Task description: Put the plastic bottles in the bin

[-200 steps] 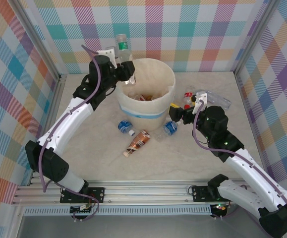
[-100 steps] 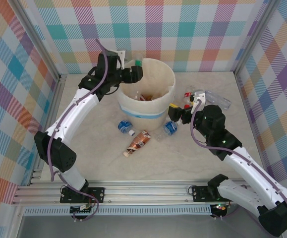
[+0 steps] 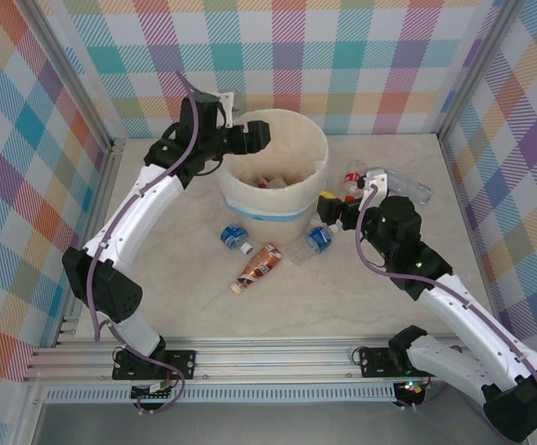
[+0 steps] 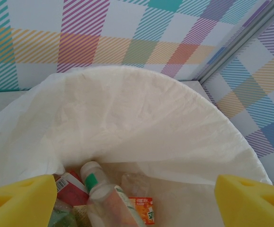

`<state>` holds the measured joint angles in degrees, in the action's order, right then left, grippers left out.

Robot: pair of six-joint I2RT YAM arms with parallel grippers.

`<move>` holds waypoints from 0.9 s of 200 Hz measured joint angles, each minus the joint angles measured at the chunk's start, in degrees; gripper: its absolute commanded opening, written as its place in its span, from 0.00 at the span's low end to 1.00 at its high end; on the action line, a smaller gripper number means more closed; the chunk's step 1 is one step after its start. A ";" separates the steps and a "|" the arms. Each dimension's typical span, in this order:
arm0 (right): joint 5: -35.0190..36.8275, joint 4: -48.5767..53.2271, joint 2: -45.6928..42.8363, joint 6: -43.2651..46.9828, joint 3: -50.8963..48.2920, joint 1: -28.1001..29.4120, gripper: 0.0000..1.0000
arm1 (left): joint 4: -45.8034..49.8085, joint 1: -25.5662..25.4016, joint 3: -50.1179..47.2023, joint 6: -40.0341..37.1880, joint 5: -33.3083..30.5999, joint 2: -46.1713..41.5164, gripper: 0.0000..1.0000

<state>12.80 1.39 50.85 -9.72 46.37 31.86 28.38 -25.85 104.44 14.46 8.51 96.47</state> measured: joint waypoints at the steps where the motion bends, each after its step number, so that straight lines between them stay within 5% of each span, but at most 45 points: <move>1: 0.00 0.00 0.00 0.00 0.00 0.00 1.00 | 0.00 0.00 0.00 0.00 0.00 0.00 0.87; 58: 0.07 2.29 0.07 -1.92 0.02 -2.47 1.00 | -0.44 0.00 -1.40 1.75 0.02 -1.88 0.90; 111: -4.50 11.54 5.99 -1.40 5.49 -15.39 1.00 | -3.72 0.00 -10.51 3.82 -3.52 -9.86 0.93; 180: -6.88 21.55 24.65 3.21 13.77 -29.70 1.00 | -8.24 0.11 -24.85 7.41 -14.73 -23.02 1.00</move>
<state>5.91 22.94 75.50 -6.50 60.14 2.15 20.14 -25.74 79.59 21.87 -6.22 73.45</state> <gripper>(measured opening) 0.996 0.997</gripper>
